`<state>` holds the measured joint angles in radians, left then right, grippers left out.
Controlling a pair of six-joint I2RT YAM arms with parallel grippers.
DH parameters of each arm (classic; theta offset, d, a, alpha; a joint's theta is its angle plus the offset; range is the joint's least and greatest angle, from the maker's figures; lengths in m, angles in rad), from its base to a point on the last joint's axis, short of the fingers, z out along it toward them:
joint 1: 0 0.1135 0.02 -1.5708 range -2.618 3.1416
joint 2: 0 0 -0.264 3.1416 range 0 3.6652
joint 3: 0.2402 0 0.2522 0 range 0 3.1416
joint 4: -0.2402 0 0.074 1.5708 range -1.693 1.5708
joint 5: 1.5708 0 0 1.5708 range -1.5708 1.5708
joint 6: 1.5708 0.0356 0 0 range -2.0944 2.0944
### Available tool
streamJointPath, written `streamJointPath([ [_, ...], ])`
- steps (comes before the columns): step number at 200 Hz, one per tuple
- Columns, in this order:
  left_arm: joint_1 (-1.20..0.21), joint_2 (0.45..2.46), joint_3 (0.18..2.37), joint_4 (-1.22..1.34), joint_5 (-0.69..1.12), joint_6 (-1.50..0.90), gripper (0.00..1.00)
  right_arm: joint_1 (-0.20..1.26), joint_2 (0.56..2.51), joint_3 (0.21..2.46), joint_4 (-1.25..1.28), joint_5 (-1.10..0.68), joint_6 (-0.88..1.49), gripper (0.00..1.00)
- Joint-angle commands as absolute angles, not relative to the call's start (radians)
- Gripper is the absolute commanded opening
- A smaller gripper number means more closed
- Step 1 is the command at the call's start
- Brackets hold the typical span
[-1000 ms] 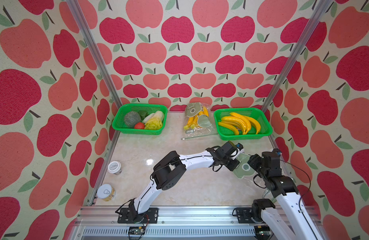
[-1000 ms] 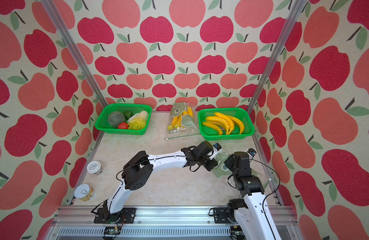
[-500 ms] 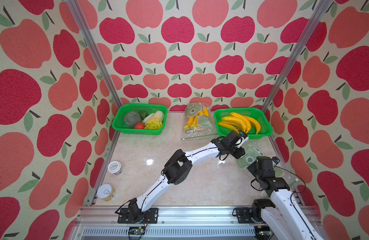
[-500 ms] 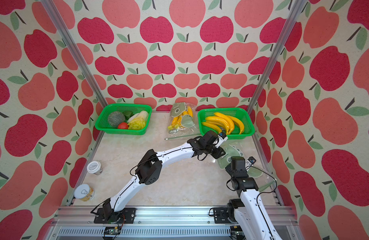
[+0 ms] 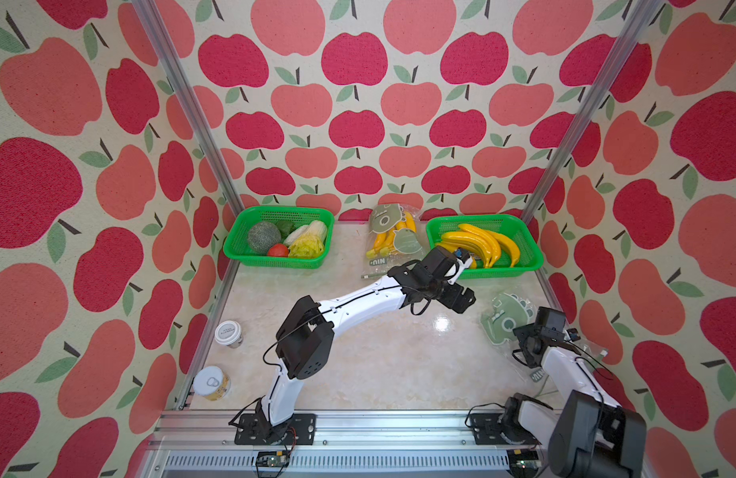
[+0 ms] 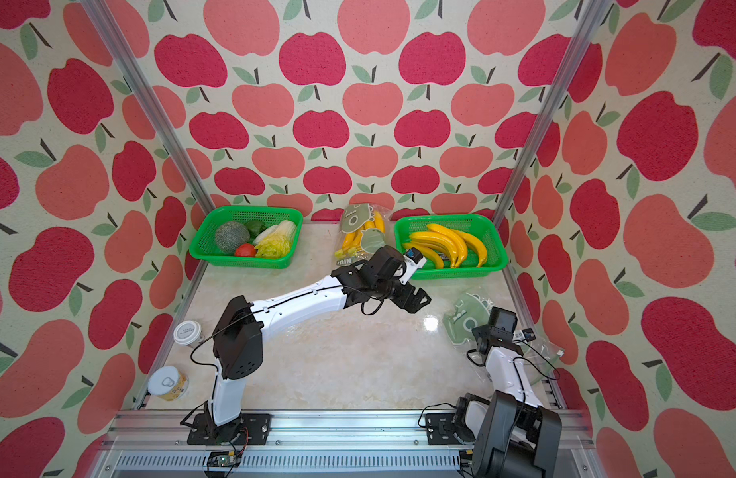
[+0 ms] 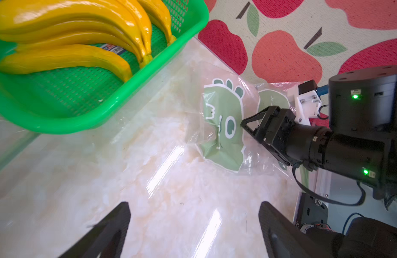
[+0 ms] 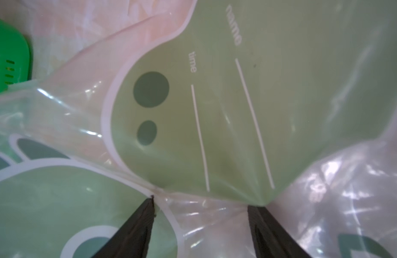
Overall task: Open the zip-top bag and take out the banana
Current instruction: Move the zipper food storage bag to the center of the board.
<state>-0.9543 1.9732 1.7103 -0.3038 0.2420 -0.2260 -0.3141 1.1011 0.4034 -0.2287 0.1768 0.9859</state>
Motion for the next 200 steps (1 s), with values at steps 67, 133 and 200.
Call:
streamJointPath([
  [67,-0.689,1.968,1.540,-0.403,-0.030,-0.272,0.98,-0.337,1.043,0.557,-0.249,0.180,0.959,0.73],
  [133,-0.505,2.024,1.523,-0.399,0.063,-0.272,0.98,-0.065,0.856,0.641,-0.384,0.104,0.731,0.75],
  [200,-0.433,2.194,1.646,-0.425,0.138,-0.279,0.93,0.307,0.932,0.590,-0.208,0.088,0.709,0.74],
])
